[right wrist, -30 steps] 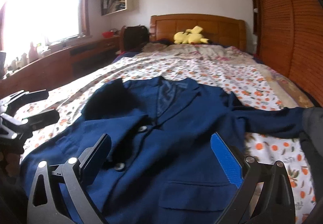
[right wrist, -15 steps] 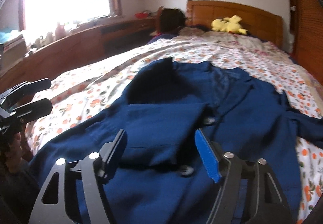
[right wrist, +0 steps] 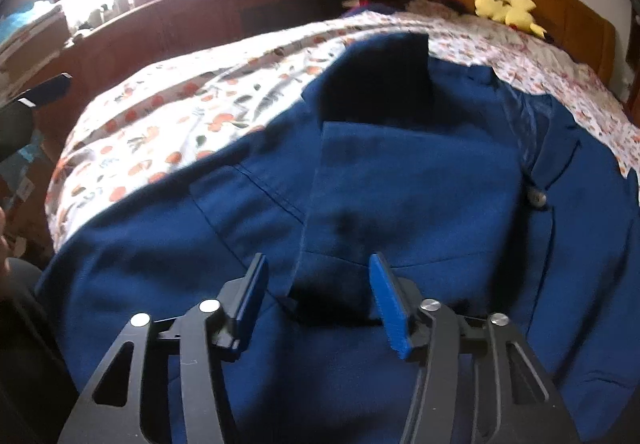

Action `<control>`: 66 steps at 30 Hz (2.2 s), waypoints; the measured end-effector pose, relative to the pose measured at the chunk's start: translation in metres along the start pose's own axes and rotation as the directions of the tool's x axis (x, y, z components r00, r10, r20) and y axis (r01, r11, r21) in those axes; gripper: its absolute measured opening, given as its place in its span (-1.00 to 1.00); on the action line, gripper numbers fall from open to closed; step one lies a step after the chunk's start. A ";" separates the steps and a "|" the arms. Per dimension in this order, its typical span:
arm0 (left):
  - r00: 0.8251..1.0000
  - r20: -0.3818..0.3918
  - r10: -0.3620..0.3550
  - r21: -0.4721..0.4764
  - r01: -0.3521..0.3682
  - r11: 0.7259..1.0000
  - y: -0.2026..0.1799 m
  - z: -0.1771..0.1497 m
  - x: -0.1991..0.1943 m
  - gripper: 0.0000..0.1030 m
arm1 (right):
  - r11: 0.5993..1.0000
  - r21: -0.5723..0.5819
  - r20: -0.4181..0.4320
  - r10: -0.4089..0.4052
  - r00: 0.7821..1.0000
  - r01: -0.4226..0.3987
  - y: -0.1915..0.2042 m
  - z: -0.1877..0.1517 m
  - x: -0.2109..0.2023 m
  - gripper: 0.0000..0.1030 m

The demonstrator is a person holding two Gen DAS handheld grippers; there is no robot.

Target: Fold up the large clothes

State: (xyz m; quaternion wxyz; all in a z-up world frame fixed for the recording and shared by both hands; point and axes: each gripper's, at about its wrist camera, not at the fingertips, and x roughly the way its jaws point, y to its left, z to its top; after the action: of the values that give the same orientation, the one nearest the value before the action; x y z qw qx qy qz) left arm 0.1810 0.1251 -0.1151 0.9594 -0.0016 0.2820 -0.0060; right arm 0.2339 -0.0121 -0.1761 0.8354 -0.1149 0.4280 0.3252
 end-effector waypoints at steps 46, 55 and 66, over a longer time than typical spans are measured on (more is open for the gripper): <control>0.993 -0.007 -0.120 0.108 0.120 0.987 -0.100 0.011 0.030 0.95 | 0.965 0.207 0.188 -0.199 0.962 0.159 -0.120 -0.080 -0.149 -0.84; 0.992 -0.008 -0.127 0.119 0.128 0.985 -0.109 0.011 0.035 0.95 | 0.979 0.155 0.234 -0.166 0.958 0.132 -0.102 -0.079 -0.165 -0.24; 0.992 -0.008 -0.127 0.120 0.127 0.985 -0.110 0.011 0.036 0.95 | 0.993 0.077 0.193 -0.107 0.975 0.094 -0.070 -0.074 -0.130 0.03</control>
State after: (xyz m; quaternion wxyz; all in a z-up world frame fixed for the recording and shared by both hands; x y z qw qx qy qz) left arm 0.2161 0.0147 -0.1248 0.9553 0.0385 0.2807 -0.0840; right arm 0.1763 -0.1585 -0.1244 0.8923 -0.0752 0.3479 0.2777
